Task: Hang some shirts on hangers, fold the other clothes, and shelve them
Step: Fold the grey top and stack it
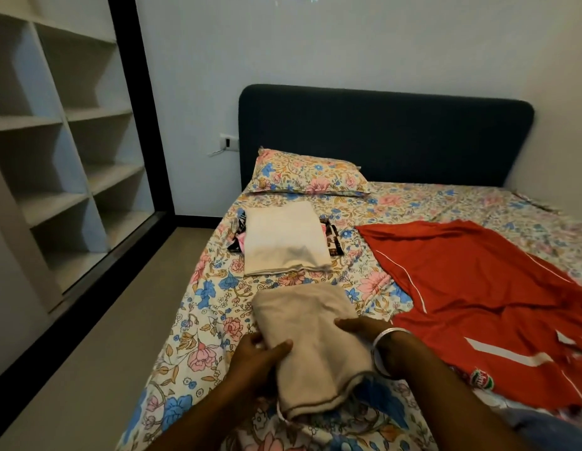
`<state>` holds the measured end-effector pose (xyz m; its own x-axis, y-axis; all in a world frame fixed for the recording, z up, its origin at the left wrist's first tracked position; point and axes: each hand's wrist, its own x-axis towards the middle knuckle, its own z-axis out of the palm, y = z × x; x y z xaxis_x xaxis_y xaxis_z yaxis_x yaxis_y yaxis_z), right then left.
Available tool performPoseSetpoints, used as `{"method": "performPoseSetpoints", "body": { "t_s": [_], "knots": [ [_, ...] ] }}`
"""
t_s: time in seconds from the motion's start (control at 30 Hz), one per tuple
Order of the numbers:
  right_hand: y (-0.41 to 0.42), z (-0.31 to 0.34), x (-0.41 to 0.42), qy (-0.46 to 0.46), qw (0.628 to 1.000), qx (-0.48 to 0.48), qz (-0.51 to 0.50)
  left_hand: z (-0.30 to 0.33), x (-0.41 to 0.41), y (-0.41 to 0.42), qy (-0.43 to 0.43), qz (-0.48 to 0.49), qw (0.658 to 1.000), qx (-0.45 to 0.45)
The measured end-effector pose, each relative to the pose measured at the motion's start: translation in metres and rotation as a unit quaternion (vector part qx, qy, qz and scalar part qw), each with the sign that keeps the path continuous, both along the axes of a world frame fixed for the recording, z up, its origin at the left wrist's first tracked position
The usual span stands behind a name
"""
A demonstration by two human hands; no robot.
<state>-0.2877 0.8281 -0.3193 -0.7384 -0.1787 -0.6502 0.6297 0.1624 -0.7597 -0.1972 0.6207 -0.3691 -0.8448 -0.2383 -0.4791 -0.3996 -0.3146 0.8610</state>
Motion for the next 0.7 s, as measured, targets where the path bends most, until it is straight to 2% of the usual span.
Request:
{"method": "performPoseSetpoints", "body": {
  "t_s": [0.1,0.2,0.33,0.43,0.53,0.6,0.7],
  "knots": [
    [0.000,0.001,0.001,0.013,1.000,-0.024,-0.009,0.004,-0.007,-0.004,0.036,0.029,0.999,0.021],
    [0.001,0.003,0.000,0.030,0.998,-0.047,-0.033,0.005,-0.011,-0.014,0.088,0.070,0.994,-0.016],
    [0.001,-0.012,0.006,-0.017,1.000,0.003,0.004,0.003,0.002,-0.015,0.041,-0.008,0.999,-0.026],
    [0.001,-0.013,0.008,-0.020,1.000,-0.007,0.022,0.009,0.006,-0.016,0.016,-0.064,0.997,-0.042],
    [-0.004,-0.007,0.007,0.002,0.999,-0.043,0.017,0.015,-0.001,-0.024,0.043,-0.052,0.995,-0.074],
    [-0.010,-0.003,0.005,0.037,0.997,-0.065,0.016,0.022,-0.005,-0.027,0.067,-0.019,0.997,-0.039],
    [-0.023,-0.007,0.000,0.064,0.996,-0.063,0.020,0.033,-0.005,-0.035,0.045,0.016,0.994,0.098]
  ]
}}
